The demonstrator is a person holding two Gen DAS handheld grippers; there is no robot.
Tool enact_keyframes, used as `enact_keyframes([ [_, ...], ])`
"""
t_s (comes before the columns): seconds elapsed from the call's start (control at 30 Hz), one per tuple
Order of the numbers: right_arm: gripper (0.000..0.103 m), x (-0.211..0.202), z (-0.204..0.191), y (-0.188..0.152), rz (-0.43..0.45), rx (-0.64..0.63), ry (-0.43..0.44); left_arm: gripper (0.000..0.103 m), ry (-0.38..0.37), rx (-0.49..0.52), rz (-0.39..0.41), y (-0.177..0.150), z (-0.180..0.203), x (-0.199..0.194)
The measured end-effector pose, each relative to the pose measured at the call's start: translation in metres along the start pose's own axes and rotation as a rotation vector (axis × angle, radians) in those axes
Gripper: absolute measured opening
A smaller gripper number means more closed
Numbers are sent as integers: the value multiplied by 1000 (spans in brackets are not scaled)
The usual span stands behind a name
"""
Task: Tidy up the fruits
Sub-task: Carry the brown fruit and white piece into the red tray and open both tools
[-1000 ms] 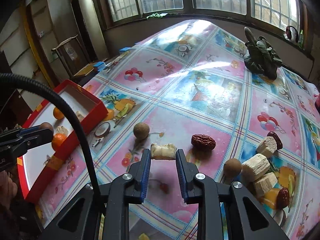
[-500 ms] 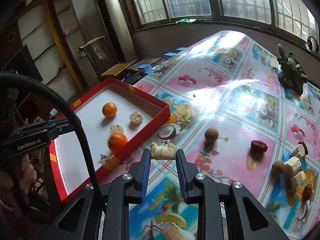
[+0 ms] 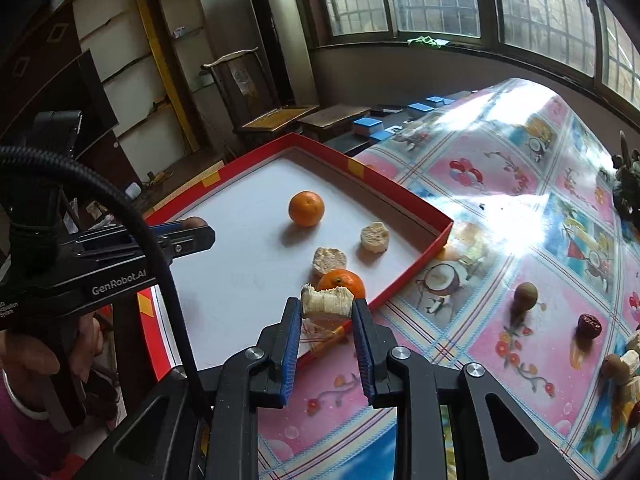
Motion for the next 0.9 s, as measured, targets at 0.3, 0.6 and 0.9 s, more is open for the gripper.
enact_keyframes([
  [0.3,25,23,-26,7,-48,-60,10,25,17,-7,6,6,-4,10],
  [0.6,25,38,-30,9,-84,-74,10,25,14,-4,-9,7,-3,20],
  [0.9,25,53,-27,11,-110,-73,8,25,18,-3,-19,9,-1,28],
])
Point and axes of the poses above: each gripper's, at about its wrist camera, not at the fingertips, and x roughly the way its jaws point, z to its right, y to its top, the point moved 9 cm from there along x, roughly the way its jaws point, and after that the axes turned 12 degrees about -z, right-handed, at the moved point
